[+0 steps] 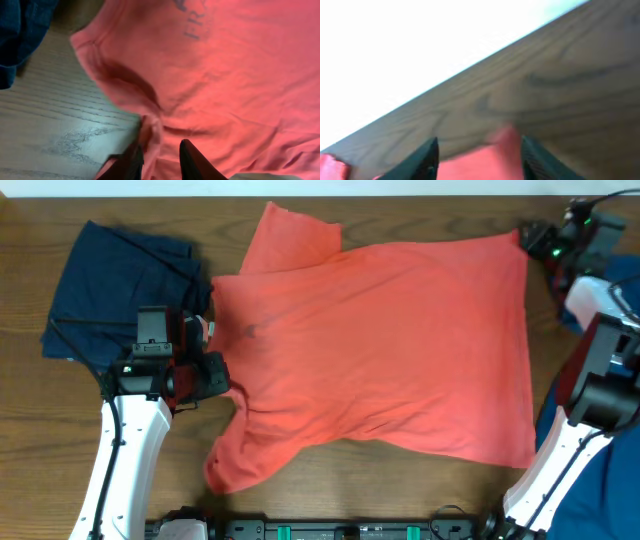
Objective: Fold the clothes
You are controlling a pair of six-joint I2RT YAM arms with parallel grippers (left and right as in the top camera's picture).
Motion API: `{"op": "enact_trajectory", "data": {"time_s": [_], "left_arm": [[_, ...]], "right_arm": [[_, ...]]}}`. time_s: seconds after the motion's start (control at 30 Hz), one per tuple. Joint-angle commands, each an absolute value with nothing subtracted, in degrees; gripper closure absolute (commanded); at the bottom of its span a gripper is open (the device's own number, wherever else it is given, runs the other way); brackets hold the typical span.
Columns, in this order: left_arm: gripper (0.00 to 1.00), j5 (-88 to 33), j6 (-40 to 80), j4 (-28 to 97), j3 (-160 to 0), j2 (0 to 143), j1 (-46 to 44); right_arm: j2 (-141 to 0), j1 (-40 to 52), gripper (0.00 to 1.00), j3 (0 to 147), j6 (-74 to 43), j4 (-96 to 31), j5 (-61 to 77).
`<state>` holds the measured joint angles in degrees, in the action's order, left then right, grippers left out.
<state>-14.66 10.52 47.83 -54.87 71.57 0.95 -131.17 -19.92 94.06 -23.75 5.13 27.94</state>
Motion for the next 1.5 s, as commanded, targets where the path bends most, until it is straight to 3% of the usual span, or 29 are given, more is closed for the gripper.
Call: {"op": "enact_trajectory", "data": {"time_s": [0.0,0.23,0.57,0.77,0.87,0.97,1.03,1.1,1.2,1.4,1.47], "left_arm": [[0.68,-14.55,10.11,47.94,-55.64,71.37,0.78],[0.64,-11.99,10.15,49.32,-55.64,71.37,0.89],[0.6,-7.03,12.23,53.17,-53.1,75.57,0.93],[0.6,-7.05,12.32,52.1,-52.31,79.75,0.93],[0.62,-7.57,12.29,50.87,-53.45,79.61,0.93],[0.69,-10.92,11.4,50.28,-55.09,79.61,0.93],[0.72,-12.67,10.44,50.06,-55.44,79.61,0.93],[0.73,-13.15,10.07,50.15,-55.44,79.61,0.93],[0.73,-13.56,9.47,50.37,-55.44,79.61,0.93],[0.69,-15.99,9.43,49.95,-55.44,79.61,0.93],[0.64,-16.71,9.43,49.63,-55.44,79.61,0.93]], "right_arm": [[-130.15,-20.86,0.48,96.23,-22.02,-0.32,32.21],[-120.77,-21.37,0.44,96.68,-13.08,-19.16,32.45],[-101.75,-19.92,0.36,96.68,-9.1,-49.76,31.64],[-101.06,-17.8,0.43,94.94,-9.17,-65.49,21.67],[-101.69,-16.78,0.46,90.41,-10.26,-66.08,15.05],[-102.41,-16.64,0.67,83.44,-14.41,-60.71,8.32],[-103.11,-16.84,0.7,79.2,-15.64,-55.27,6.79],[-104.01,-17.15,0.65,75.92,-15.59,-49.23,5.78],[-105.27,-17.61,0.67,73.19,-13.89,-41.69,5.15],[-108.49,-17.54,0.6,70.28,-11.7,-33.12,4.99],[-110.32,-17.45,0.5,70.06,-11.73,-33.1,5.39]]}}
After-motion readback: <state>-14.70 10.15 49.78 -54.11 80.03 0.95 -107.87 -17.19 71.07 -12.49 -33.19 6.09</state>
